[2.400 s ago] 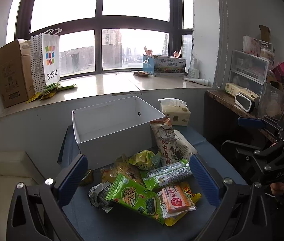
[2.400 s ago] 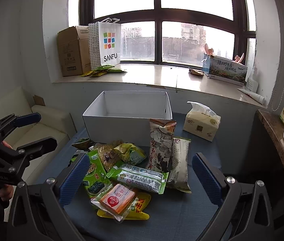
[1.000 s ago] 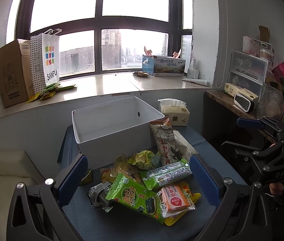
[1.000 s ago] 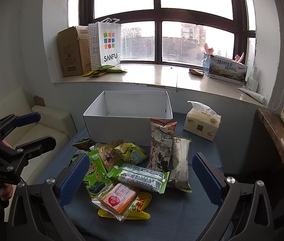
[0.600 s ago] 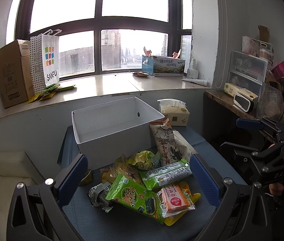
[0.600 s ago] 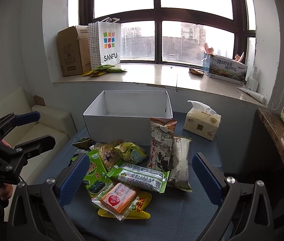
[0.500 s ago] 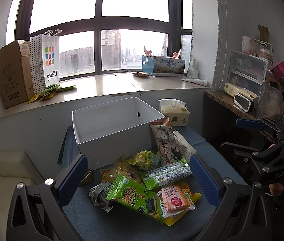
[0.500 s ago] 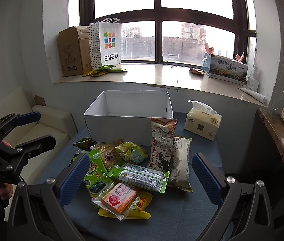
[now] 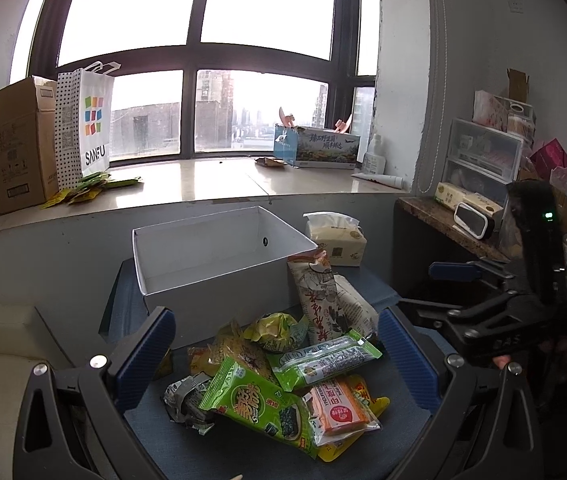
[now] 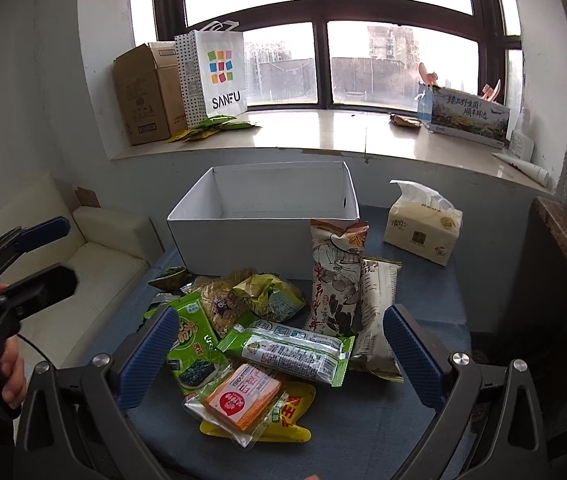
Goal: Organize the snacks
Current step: 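Drop the chip bag into the box with right gripper while left drops green packet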
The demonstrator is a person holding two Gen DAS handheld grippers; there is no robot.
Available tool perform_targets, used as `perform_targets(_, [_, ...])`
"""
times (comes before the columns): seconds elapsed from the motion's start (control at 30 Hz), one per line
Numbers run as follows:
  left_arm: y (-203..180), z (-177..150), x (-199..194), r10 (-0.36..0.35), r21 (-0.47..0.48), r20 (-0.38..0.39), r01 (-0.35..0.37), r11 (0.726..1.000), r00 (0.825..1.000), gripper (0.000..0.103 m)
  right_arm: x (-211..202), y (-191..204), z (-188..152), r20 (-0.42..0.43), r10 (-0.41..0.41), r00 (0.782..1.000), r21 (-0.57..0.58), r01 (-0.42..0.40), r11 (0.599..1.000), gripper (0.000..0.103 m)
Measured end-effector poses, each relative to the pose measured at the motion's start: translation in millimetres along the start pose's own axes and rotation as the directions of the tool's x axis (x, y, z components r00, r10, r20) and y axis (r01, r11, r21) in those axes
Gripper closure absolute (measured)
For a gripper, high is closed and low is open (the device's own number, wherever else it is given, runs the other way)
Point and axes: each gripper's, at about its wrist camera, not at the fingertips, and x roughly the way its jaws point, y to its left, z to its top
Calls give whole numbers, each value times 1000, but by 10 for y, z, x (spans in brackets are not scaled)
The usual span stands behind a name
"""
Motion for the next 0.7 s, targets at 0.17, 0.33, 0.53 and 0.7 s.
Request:
perform_targets(0.17, [185, -116, 54, 23, -41, 7, -23, 999, 1000, 0, 849, -387, 111, -95, -72, 993, 57, 78, 995, 0])
perform_targets(0.33, [463, -257, 180, -11, -128, -81, 0, 992, 997, 0, 1582, -547, 109, -172, -105, 979, 52, 116, 992, 2])
perform_targets(0.53, [705, -335, 219, -59, -219, -113, 33, 975, 992, 0, 2087, -592, 29, -269, -98, 958, 61, 119, 991, 64])
perform_targets(0.7, [685, -338, 219, -46, -187, -118, 23, 982, 992, 0, 1920, -655, 11, -211, -62, 976, 111, 87, 990, 71])
